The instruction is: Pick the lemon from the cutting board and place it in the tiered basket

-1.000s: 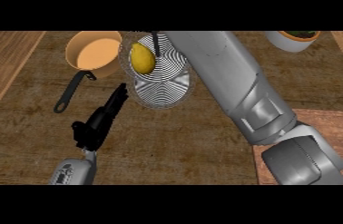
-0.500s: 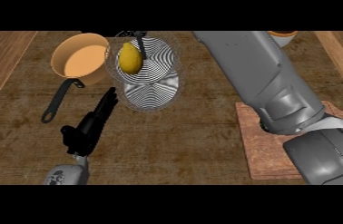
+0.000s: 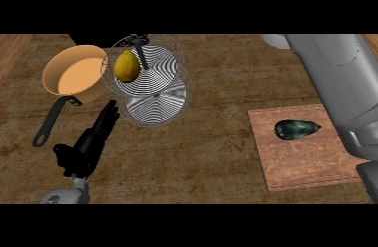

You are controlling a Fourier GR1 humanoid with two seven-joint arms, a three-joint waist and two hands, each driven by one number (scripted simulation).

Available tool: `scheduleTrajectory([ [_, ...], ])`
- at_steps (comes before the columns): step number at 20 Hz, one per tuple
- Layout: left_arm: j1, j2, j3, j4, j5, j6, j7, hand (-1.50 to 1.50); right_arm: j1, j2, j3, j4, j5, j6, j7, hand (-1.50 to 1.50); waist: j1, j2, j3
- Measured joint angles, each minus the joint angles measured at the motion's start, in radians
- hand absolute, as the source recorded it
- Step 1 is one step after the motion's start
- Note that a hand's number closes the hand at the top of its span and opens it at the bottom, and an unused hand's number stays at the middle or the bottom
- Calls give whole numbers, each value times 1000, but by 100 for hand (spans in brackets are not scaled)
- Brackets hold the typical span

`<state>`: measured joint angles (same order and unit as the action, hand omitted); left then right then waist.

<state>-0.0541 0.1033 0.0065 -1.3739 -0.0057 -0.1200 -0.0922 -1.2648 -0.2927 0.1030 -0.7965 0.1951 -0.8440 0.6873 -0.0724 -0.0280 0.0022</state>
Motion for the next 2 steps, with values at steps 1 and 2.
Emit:
scheduleTrajectory([
  [1,1,0,4,5,-1,4,-5,0,38,-22,1,-49,-7,14,7,-150,-6,-1,0],
  [2,3,4,10,5,1,4,-3,0,76,-46,0,-98,-18,36,13,-150,-12,-2,0],
])
